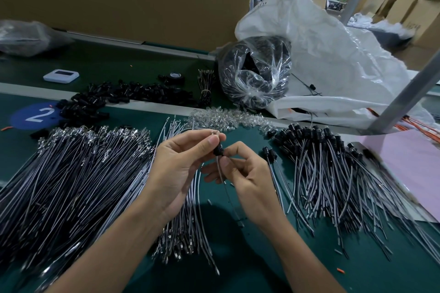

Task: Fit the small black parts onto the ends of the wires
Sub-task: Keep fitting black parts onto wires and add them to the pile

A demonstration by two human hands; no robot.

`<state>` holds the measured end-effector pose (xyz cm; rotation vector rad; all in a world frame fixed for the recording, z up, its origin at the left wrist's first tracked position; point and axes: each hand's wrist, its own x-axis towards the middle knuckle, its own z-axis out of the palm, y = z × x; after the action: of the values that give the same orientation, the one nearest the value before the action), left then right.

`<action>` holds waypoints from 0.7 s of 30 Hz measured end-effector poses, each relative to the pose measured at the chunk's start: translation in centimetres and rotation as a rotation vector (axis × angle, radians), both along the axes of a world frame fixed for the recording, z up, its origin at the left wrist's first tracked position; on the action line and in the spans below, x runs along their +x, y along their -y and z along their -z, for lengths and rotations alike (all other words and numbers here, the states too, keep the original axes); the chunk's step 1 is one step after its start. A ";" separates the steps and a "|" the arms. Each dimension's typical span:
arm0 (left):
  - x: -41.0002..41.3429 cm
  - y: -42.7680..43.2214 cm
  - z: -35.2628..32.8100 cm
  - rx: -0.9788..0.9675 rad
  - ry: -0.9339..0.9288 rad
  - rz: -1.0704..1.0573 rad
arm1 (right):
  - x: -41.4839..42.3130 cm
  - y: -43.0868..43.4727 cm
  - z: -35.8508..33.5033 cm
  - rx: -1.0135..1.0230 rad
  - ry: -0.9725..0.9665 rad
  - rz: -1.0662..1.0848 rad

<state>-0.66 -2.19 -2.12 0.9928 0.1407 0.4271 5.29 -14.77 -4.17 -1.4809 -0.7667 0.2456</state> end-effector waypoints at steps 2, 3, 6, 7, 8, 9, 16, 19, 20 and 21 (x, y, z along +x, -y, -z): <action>0.0 0.1 0.0 0.004 -0.001 0.005 | 0.0 0.0 0.0 -0.017 0.029 0.012; 0.0 0.1 0.0 0.003 -0.001 0.005 | 0.0 0.0 0.1 -0.027 0.048 0.025; 0.0 0.0 0.1 -0.005 0.010 0.005 | -0.1 0.0 0.1 -0.048 0.114 0.076; 0.0 0.0 0.0 -0.003 0.012 0.004 | -0.1 0.0 0.2 -0.053 0.137 0.095; 0.0 0.0 0.0 0.001 0.013 0.002 | -0.2 0.0 0.2 -0.055 0.158 0.112; 0.0 0.0 0.0 0.003 0.014 0.001 | -0.2 -0.1 0.3 -0.054 0.173 0.125; 0.0 0.0 -0.1 -0.017 0.029 0.033 | 0.0 -0.1 0.6 -0.019 0.160 0.119; 0.0 0.0 -0.2 -0.015 0.025 0.036 | 0.0 -0.1 0.6 -0.019 0.150 0.110; 0.0 0.0 -0.2 -0.010 0.025 0.034 | 0.0 -0.1 0.6 -0.024 0.149 0.109; 0.0 0.0 -0.2 -0.007 0.026 0.032 | 0.0 -0.2 0.6 -0.028 0.145 0.106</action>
<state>-0.70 -2.15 -1.94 0.9807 0.1029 0.4099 5.26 -14.62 -4.74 -1.5732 -0.8010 0.0694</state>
